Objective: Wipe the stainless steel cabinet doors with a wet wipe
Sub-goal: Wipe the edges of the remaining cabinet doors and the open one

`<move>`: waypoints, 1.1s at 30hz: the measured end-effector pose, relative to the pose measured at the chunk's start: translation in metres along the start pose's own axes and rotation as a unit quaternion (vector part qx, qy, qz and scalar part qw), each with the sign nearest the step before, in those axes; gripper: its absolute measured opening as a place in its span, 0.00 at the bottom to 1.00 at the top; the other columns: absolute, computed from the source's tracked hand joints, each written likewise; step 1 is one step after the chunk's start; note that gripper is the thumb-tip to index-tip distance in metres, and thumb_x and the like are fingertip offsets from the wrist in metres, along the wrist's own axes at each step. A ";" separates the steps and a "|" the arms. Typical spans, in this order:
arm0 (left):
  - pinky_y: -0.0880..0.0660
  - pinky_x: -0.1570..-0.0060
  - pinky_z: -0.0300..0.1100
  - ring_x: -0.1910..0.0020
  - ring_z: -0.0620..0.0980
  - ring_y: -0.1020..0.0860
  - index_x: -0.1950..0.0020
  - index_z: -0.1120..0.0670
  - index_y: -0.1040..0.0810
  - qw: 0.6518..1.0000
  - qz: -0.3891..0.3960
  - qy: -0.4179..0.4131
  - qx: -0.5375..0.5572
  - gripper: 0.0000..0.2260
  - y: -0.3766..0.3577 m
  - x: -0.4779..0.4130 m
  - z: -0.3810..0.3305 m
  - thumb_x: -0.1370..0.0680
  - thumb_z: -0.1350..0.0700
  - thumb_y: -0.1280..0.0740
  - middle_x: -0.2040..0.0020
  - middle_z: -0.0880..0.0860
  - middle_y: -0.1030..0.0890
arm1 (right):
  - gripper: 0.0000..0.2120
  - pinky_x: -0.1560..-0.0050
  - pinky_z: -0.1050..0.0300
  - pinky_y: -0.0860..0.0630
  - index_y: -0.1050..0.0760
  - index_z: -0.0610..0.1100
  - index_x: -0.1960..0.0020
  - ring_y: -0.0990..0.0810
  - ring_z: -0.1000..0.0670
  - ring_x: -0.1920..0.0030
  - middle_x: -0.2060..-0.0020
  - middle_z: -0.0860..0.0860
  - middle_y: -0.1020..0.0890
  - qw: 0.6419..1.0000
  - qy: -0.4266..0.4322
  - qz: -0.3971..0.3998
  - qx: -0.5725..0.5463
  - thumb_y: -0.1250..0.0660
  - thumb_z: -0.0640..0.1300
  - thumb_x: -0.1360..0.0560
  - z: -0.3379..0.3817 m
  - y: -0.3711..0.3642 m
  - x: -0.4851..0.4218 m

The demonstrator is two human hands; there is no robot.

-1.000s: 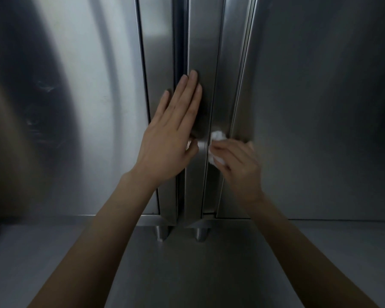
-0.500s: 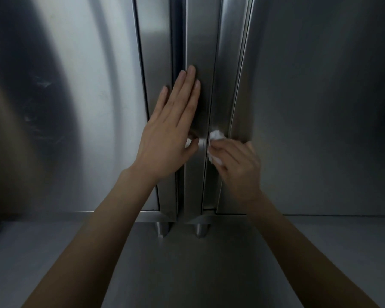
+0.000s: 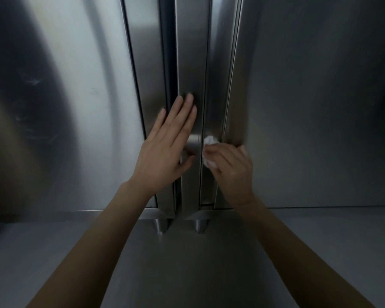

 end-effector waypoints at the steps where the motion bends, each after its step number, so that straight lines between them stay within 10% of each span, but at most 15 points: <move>1: 0.56 0.23 0.49 0.22 0.55 0.54 0.22 0.63 0.45 1.000 0.000 0.001 0.001 0.41 0.000 0.000 0.000 0.29 0.56 0.27 0.21 0.61 0.47 | 0.06 0.61 0.53 0.33 0.18 0.39 0.58 0.18 0.47 0.56 0.55 0.47 0.16 1.000 0.002 0.014 0.001 0.33 0.38 0.25 0.002 -0.002 0.013; 7: 0.56 0.23 0.49 0.22 0.54 0.54 0.22 0.64 0.45 1.000 -0.002 0.003 0.003 0.40 0.001 0.000 -0.001 0.29 0.56 0.28 0.22 0.60 0.49 | 0.06 0.63 0.54 0.37 0.19 0.42 0.62 0.18 0.49 0.63 0.59 0.49 0.16 0.982 0.110 0.150 0.032 0.30 0.38 0.26 0.001 -0.008 0.069; 14: 0.54 0.23 0.51 0.22 0.55 0.53 0.23 0.63 0.44 1.000 0.000 0.005 0.011 0.41 0.002 0.000 0.000 0.29 0.58 0.26 0.22 0.60 0.48 | 0.08 0.62 0.53 0.36 0.19 0.41 0.57 0.19 0.50 0.55 0.54 0.49 0.16 1.000 0.008 -0.005 0.027 0.35 0.40 0.22 -0.004 -0.004 0.011; 26: 0.56 0.23 0.49 0.22 0.54 0.55 0.23 0.64 0.44 1.000 -0.012 0.007 0.023 0.40 -0.002 0.001 -0.001 0.29 0.57 0.27 0.22 0.62 0.46 | 0.11 0.63 0.55 0.38 0.20 0.43 0.66 0.20 0.50 0.66 0.67 0.50 0.19 0.983 0.040 0.153 0.090 0.35 0.39 0.27 0.020 -0.025 0.110; 33: 0.55 0.23 0.49 0.22 0.55 0.53 0.23 0.63 0.45 1.000 -0.003 0.010 0.016 0.41 0.002 0.000 -0.003 0.29 0.58 0.27 0.22 0.60 0.48 | 0.05 0.62 0.55 0.40 0.21 0.45 0.62 0.23 0.49 0.65 0.59 0.50 0.18 0.952 0.202 0.211 0.090 0.29 0.39 0.28 -0.001 -0.023 0.096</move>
Point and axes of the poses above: each hand's wrist, its own x-axis away from the middle knuckle, its own y-axis out of the back of the hand, z = x × y, the point moved 2 cm from there along -x, towards the middle knuckle
